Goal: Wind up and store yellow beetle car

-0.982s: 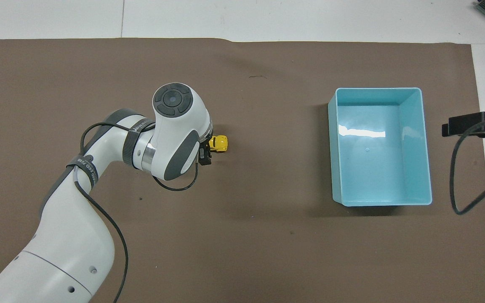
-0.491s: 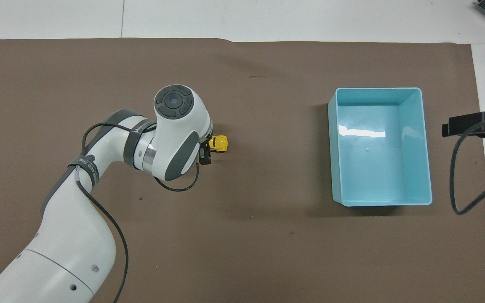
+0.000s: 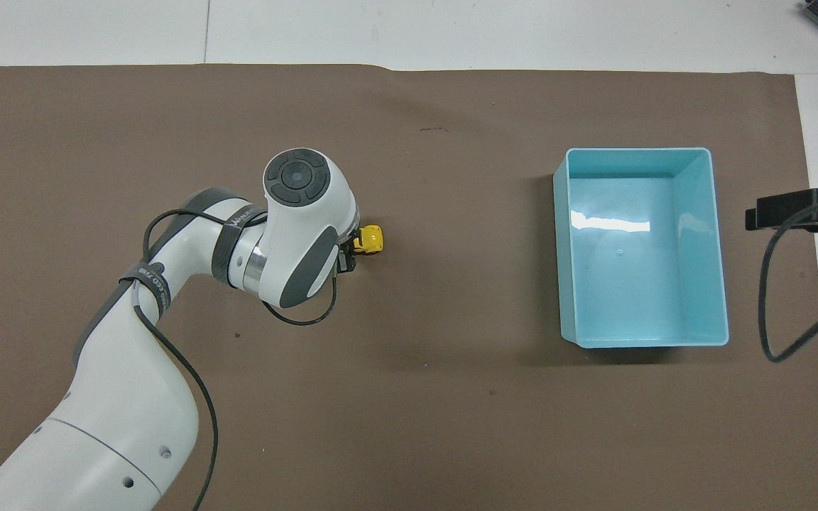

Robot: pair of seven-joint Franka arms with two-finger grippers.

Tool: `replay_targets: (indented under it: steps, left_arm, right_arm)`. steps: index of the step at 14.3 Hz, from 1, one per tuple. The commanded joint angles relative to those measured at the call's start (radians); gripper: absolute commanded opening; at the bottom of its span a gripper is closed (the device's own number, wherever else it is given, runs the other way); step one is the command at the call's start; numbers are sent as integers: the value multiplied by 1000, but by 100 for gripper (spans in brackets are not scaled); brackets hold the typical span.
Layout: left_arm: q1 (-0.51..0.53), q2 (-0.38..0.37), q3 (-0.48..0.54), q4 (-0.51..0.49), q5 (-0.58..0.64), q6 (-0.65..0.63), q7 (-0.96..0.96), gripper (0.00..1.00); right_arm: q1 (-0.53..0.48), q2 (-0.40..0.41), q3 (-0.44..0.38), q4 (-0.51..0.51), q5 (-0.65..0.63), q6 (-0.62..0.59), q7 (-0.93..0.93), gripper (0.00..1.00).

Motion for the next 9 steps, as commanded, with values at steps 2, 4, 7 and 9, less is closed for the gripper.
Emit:
replay_targets:
  steps: [2,4,7,9]
  left_arm:
    - [-16,-4,10,-14,36,13,-14,0]
    - [-13,-2,10,-16,36,14,-14,0]
    - [-8,-4,10,-28,36,16,-11,0]
    - [-3,-4,10,-31,36,13,-11,0]
  right_arm:
    - [-9,-9,7,-3,-2,-4,15,100]
    - [-9,-9,7,-3,-4,-4,17,100]
    - [-9,-9,7,-3,-4,-6,17,100]
    - [-9,-9,6,-3,-4,-7,17,100]
